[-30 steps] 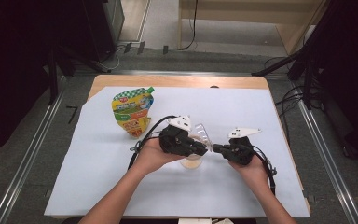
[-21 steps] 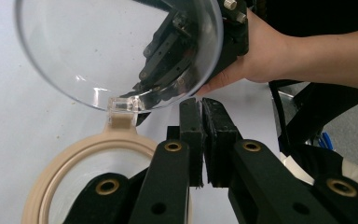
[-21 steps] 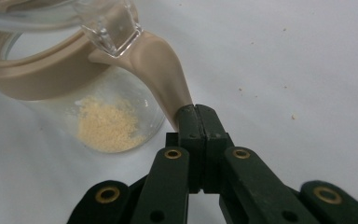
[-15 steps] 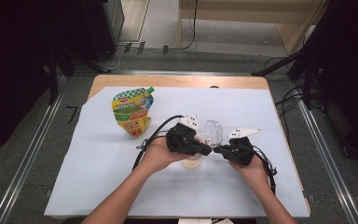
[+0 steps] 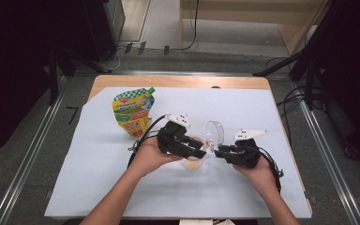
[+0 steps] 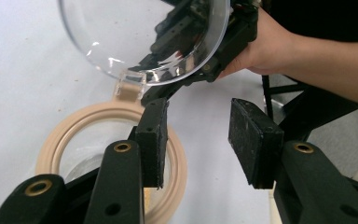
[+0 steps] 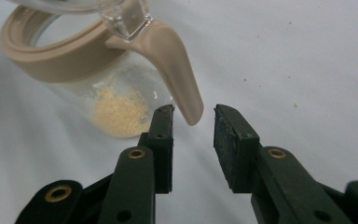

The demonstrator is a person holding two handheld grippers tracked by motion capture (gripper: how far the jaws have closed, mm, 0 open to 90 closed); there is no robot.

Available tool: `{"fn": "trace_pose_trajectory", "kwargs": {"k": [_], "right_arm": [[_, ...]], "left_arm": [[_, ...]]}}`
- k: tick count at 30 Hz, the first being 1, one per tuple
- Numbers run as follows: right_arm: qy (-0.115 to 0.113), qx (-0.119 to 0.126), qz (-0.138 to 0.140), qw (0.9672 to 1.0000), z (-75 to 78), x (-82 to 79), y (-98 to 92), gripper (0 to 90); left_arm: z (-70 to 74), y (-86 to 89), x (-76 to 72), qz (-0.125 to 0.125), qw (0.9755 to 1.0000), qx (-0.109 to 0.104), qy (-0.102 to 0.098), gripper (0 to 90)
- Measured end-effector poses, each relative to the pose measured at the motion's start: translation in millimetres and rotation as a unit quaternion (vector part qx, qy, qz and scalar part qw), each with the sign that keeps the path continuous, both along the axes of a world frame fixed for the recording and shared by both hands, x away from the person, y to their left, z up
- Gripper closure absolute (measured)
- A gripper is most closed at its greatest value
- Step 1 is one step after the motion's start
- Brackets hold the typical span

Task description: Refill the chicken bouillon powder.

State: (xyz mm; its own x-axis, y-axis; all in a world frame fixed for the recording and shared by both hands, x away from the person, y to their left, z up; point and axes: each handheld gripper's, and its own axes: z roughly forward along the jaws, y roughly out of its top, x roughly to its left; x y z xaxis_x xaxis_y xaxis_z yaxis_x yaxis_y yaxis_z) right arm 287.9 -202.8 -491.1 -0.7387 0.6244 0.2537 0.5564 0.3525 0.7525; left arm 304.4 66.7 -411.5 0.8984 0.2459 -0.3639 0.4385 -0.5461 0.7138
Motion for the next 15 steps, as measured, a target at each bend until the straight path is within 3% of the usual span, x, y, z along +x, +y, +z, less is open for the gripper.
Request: {"fn": "trace_pose_trajectory", "kwargs": {"k": [5,8,11,15], "right_arm": [[0.002,0.018,0.008,0.9998,0.2,-9.0,-6.2,56.6],[-0.009,0.015,-0.005,0.9998,3.7,-15.5,-6.1,53.2],[-0.011,0.023,-0.001,0.9997,7.0,-21.7,-4.1,50.3],[-0.017,0.015,0.004,0.9997,7.4,-26.9,-2.3,50.7]], "left_arm": [[4.9,14.4,-0.2,0.019,0.9998,0.001,-0.002,48.3],[3.8,24.0,0.5,0.028,0.9996,0.006,-0.007,45.0],[2.6,31.0,2.3,0.04,0.9992,0.006,0.0,43.8],[3.3,44.8,5.7,0.059,0.9982,0.006,0.001,44.0]]}}
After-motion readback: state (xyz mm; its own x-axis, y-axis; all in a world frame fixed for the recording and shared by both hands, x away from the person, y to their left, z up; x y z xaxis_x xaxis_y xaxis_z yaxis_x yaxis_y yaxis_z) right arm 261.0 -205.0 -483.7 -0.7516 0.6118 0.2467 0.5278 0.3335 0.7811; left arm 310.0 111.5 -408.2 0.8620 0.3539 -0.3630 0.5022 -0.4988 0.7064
